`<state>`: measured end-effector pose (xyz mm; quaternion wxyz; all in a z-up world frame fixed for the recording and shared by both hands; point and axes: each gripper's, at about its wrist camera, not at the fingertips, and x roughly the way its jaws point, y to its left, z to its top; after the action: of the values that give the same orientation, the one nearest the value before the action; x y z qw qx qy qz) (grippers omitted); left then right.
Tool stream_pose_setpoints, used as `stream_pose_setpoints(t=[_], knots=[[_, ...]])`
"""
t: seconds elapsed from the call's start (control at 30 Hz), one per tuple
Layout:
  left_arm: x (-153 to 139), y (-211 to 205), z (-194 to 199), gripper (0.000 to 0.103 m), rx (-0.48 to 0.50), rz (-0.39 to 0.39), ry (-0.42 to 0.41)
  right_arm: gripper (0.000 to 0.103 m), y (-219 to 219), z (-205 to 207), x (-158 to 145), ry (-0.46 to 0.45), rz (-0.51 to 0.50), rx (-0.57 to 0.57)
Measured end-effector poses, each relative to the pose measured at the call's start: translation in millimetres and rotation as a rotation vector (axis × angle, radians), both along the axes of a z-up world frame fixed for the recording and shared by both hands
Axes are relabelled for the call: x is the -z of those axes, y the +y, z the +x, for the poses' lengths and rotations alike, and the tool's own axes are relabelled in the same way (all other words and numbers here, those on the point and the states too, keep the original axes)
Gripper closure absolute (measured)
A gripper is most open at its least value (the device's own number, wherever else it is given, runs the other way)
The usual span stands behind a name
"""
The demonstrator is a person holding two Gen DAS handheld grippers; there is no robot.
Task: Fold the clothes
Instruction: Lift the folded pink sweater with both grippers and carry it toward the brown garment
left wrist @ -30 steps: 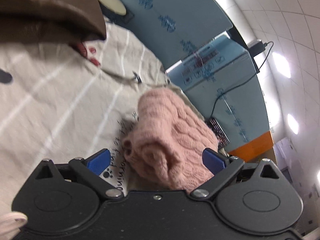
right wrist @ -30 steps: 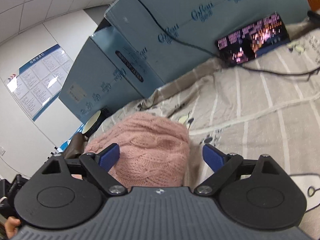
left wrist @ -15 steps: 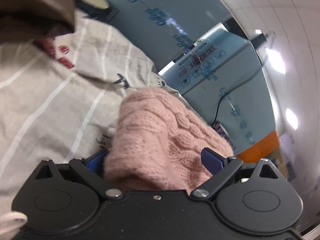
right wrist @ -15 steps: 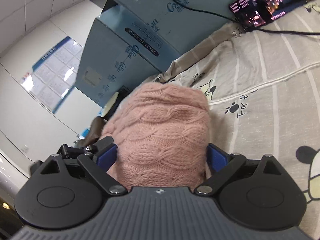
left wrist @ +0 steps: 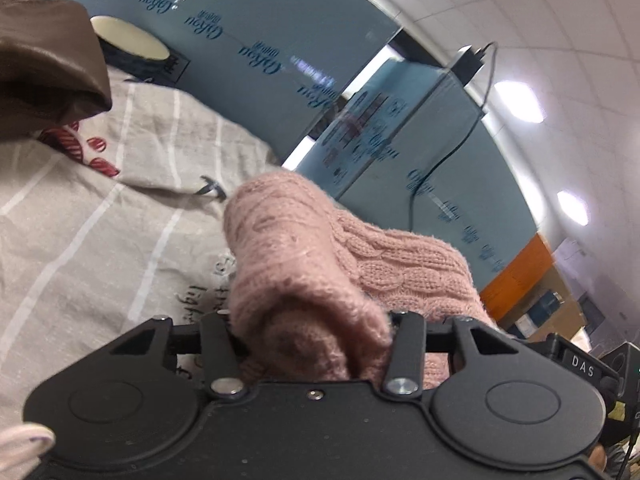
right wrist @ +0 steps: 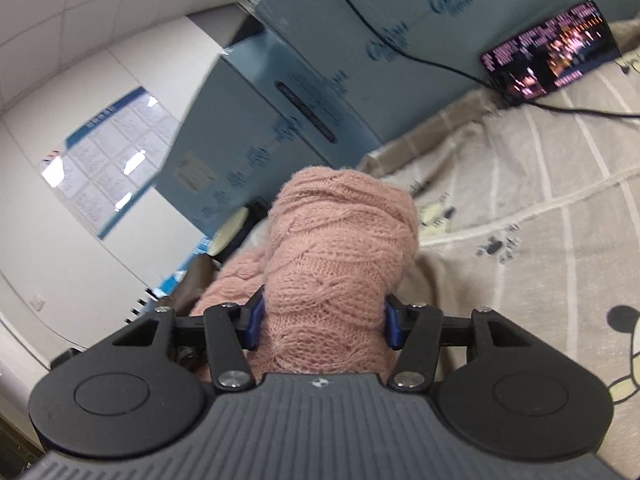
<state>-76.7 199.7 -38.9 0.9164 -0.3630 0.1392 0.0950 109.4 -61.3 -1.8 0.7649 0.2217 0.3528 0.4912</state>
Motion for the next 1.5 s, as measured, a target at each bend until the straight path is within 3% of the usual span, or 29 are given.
stream_pose_setpoints(t=[0.33,0.6,0.77,1.03,1.27,1.33,1.4,1.5], knots=[[-18,13,-46,0.058,-0.085,-0.026,-0.153,0.053,24,-20,-35,-0.048,0.040,-0.075],[-47,48,-118,0.058,-0.350,0.080,-0.273,0.053,124,-52,-80,-0.200,0.075,-0.286],[-62,77,-154,0.058,-0.525,0.142,-0.304,0.053,194,-74,-92,-0.255,0.113,-0.403],[-57,127,-172,0.058,-0.729,0.151,-0.288,0.052,295,-88,-90,-0.328,0.095,-0.511],[-30,161,-150,0.058,-0.813,0.109,-0.213,0.049,355,-83,-60,-0.409,-0.076,-0.486],[-24,168,-145,0.058,-0.822,0.099,-0.198,0.046,362,-80,-51,-0.439,-0.101,-0.471],[-21,168,-139,0.057,-0.847,0.121,-0.162,0.033,368,-77,-45,-0.462,-0.120,-0.453],[-21,165,-138,0.038,-0.928,0.182,-0.101,0.023,377,-75,-42,-0.480,-0.144,-0.432]])
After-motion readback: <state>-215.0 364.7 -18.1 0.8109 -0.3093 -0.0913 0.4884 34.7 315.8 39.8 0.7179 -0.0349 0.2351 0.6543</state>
